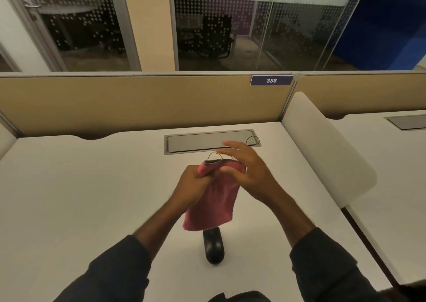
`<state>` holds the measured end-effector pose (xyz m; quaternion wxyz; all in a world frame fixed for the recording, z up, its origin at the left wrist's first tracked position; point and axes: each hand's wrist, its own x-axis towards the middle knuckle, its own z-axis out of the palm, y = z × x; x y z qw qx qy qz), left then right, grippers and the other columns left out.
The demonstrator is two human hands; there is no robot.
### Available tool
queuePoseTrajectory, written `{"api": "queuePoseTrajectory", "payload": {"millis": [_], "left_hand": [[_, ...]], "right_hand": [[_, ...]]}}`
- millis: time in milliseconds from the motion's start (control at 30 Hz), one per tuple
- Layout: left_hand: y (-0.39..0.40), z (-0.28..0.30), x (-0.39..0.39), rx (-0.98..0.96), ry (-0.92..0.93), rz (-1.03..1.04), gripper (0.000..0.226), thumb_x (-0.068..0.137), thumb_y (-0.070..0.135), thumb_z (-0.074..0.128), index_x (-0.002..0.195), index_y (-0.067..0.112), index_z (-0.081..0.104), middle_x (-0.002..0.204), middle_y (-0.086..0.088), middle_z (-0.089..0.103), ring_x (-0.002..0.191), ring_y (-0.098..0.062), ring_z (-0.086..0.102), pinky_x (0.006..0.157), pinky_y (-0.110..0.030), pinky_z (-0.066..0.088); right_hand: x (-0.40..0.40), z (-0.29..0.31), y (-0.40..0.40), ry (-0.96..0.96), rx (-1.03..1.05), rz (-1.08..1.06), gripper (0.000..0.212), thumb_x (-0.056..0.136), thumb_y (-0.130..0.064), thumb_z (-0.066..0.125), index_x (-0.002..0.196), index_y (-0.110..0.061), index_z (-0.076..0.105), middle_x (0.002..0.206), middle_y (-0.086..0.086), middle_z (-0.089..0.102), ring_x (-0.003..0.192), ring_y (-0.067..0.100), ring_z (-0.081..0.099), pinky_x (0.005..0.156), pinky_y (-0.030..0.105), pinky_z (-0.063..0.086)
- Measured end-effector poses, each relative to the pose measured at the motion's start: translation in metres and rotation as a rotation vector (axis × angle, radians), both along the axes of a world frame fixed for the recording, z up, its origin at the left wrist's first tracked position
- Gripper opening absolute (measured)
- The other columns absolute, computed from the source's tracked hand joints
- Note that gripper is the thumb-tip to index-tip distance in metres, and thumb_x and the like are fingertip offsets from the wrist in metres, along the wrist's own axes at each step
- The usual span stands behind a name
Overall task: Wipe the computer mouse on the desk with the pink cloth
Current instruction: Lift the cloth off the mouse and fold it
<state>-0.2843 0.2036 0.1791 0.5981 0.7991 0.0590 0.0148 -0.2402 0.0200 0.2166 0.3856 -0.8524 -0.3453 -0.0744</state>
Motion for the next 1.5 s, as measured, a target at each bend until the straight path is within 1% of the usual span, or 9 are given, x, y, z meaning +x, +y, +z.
{"api": "queuePoseTrajectory", "payload": {"millis": [100,200,300,400,500,600,800,1100,1500], "left_hand": [[0.006,0.001,0.001,-0.212,0.067,0.087,0.014,0.086,0.035,0.074,0.094,0.023,0.075,0.087,0.001,0.077,0.085,-0.020,0.074,0.080,-0.035,0.059],[0.012,0.005,0.000,-0.496,0.066,0.142,0.029,0.079,0.034,0.078,0.104,0.020,0.072,0.101,-0.004,0.077,0.095,-0.024,0.073,0.086,-0.039,0.057],[0.009,0.010,0.001,-0.701,0.060,0.210,0.038,0.072,0.034,0.078,0.104,0.016,0.070,0.103,-0.005,0.076,0.094,-0.023,0.073,0.080,-0.036,0.059],[0.004,0.012,0.003,-0.828,0.054,0.258,0.038,0.073,0.034,0.077,0.106,0.016,0.069,0.101,-0.004,0.077,0.092,-0.021,0.074,0.073,-0.033,0.060],[0.001,0.011,0.003,-0.936,0.041,0.302,0.040,0.076,0.031,0.076,0.111,0.015,0.067,0.106,-0.005,0.076,0.096,-0.020,0.073,0.074,-0.034,0.060],[0.004,0.007,0.000,-0.992,0.025,0.322,0.042,0.077,0.030,0.075,0.115,0.015,0.065,0.109,-0.006,0.075,0.099,-0.021,0.072,0.076,-0.037,0.060],[0.022,-0.008,-0.013,-1.013,0.021,0.235,0.030,0.081,0.036,0.067,0.108,0.025,0.073,0.106,-0.001,0.075,0.096,-0.017,0.071,0.076,-0.034,0.059],[0.036,-0.026,-0.013,-0.619,0.111,0.006,0.038,0.079,0.038,0.078,0.112,0.020,0.075,0.114,-0.006,0.073,0.100,-0.021,0.070,0.068,-0.031,0.057],[-0.020,-0.051,0.031,-0.268,0.121,0.016,0.009,0.086,0.015,0.075,0.093,0.020,0.078,0.086,-0.001,0.078,0.078,-0.019,0.075,0.059,-0.030,0.059]], "right_hand": [[-0.013,-0.032,-0.024,0.191,0.511,-0.404,0.031,0.095,-0.019,0.062,0.126,-0.022,0.063,0.130,-0.008,0.061,0.125,0.007,0.052,0.106,0.030,0.042],[-0.032,-0.068,-0.037,0.718,1.022,-0.686,0.026,0.099,-0.030,0.053,0.123,-0.023,0.061,0.130,0.003,0.062,0.125,0.022,0.055,0.102,0.038,0.045],[-0.051,-0.088,-0.027,1.315,1.204,-0.501,0.061,0.093,-0.060,0.046,0.130,-0.012,0.057,0.130,0.015,0.062,0.122,0.031,0.057,0.103,0.044,0.043],[-0.072,-0.089,-0.004,1.489,1.333,-0.204,0.080,0.085,-0.071,0.052,0.135,-0.008,0.054,0.135,0.019,0.058,0.126,0.036,0.053,0.107,0.049,0.040],[-0.075,-0.073,0.012,1.433,1.399,-0.085,0.078,0.087,-0.071,0.048,0.141,-0.015,0.048,0.143,0.015,0.051,0.132,0.036,0.048,0.108,0.047,0.040],[-0.067,-0.064,0.019,1.239,1.294,-0.164,0.053,0.098,-0.047,0.048,0.141,-0.016,0.049,0.138,0.012,0.057,0.128,0.031,0.053,0.100,0.044,0.048],[-0.053,-0.053,-0.002,1.007,1.077,-0.262,0.038,0.085,-0.020,0.064,0.123,-0.016,0.064,0.123,0.013,0.067,0.109,0.030,0.063,0.090,0.046,0.050],[-0.031,-0.040,-0.056,0.866,0.728,-0.216,0.036,0.086,-0.019,0.065,0.121,-0.017,0.066,0.110,0.009,0.071,0.093,0.021,0.068,0.070,0.030,0.057],[0.019,-0.056,-0.136,0.729,0.510,-0.385,0.040,0.083,-0.007,0.075,0.120,-0.021,0.067,0.090,0.007,0.077,0.080,0.021,0.074,0.059,0.025,0.056]]}}
